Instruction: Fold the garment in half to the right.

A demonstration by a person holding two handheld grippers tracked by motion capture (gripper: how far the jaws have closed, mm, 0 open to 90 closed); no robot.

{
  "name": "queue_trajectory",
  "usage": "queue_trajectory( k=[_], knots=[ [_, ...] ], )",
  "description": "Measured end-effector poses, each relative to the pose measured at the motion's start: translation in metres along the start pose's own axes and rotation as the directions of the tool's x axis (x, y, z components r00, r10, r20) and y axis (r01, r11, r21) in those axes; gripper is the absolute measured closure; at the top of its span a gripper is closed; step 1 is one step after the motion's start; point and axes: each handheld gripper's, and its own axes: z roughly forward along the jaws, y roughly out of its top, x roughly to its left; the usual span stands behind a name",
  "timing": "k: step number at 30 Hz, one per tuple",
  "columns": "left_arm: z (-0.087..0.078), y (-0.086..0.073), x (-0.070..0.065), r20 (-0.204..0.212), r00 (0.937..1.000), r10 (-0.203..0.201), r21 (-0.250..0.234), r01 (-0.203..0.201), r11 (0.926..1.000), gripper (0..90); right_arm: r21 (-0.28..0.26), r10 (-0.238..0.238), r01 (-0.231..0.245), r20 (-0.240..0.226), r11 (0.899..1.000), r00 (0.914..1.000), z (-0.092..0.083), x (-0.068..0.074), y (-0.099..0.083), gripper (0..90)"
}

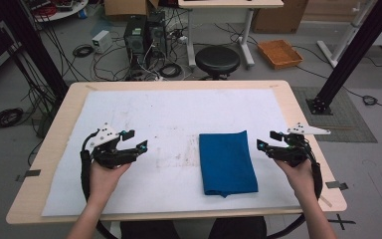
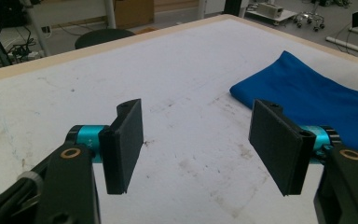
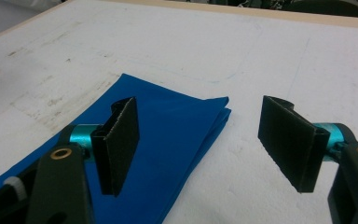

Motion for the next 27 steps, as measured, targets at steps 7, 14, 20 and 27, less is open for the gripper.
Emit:
queue_trajectory(
  k=[7, 14, 20, 27],
  knots=[
    [-0.002, -0.0023, 0.0008, -0.003, 1.0, -0.002, 0.004, 0.002, 1.0, 35.3, 0.009, -0.005, 0.005, 0.004, 1.0, 1.0, 0.0026, 0.0004, -0.0004, 29.0],
    [-0.002, -0.0033, 0.0001, -0.003, 1.0, -0.001, 0.005, 0.001, 1.0, 35.3, 0.014, -0.008, 0.008, 0.004, 1.0, 1.0, 0.0043, 0.0014, -0.0002, 29.0],
    [-0.0026, -0.0034, -0.0002, -0.005, 1.0, 0.0, 0.005, 0.0, 1.0, 35.3, 0.02, -0.014, 0.013, 0.003, 1.0, 0.9999, 0.0059, 0.0018, -0.0001, 29.0],
    [-0.0027, -0.003, -0.0015, -0.006, 1.0, 0.006, 0.009, -0.006, 0.9999, 35.4, 0.017, -0.012, 0.012, 0.005, 1.0, 0.9999, 0.0061, 0.0001, 0.0001, 28.3]
  ],
)
